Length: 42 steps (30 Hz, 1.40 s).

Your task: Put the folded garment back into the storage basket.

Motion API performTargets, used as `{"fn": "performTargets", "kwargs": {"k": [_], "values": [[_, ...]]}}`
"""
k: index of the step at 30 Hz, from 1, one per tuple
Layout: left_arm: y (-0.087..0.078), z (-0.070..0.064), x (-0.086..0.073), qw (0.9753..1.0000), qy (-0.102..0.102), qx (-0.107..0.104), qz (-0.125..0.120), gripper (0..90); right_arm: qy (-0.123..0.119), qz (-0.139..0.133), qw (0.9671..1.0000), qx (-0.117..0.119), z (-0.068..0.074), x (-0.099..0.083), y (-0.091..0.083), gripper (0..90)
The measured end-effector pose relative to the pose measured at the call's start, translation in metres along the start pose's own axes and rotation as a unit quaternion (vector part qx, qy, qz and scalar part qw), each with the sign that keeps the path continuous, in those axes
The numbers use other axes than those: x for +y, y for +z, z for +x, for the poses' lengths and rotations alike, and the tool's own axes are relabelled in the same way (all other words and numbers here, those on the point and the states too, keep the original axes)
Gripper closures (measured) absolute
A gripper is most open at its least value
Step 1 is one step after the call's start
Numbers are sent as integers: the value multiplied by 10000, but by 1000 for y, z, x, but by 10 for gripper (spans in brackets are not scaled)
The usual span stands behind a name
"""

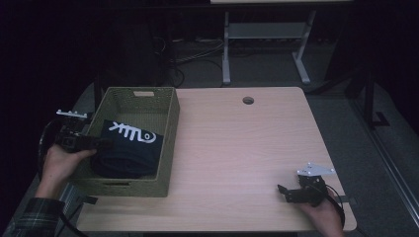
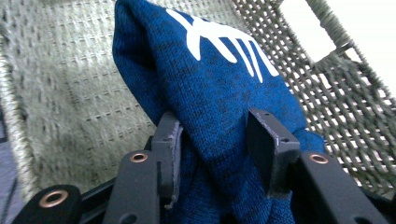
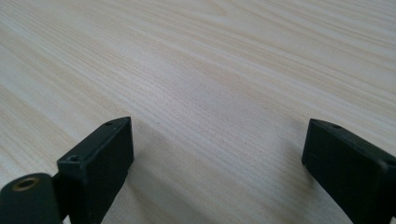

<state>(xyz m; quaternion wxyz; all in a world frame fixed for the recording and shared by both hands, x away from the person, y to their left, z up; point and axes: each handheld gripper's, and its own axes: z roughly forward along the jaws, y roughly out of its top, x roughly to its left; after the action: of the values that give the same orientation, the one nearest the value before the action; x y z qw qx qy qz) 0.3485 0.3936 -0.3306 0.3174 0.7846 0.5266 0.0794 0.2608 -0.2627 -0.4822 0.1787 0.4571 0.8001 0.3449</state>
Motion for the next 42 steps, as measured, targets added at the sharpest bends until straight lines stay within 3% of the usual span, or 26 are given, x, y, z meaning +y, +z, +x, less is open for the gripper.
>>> {"fn": "performTargets", "kwargs": {"k": [11,19,27,31,42], "values": [[1,5,0,9989,-20,451,134,491,1,0,10000,0,0,0,0,87],[-3,7,-1,9976,-61,692,76,417,-5,1,10000,0,0,0,0,87],[-7,-8,6,9984,9,531,-181,338,-1,1,10000,0,0,0,0,87],[-7,-18,10,9982,69,515,-308,250,-8,2,10000,8,0,0,0,87],[-2,-45,18,9978,217,293,-555,158,-2,1,10000,11,0,0,0,87]]}}
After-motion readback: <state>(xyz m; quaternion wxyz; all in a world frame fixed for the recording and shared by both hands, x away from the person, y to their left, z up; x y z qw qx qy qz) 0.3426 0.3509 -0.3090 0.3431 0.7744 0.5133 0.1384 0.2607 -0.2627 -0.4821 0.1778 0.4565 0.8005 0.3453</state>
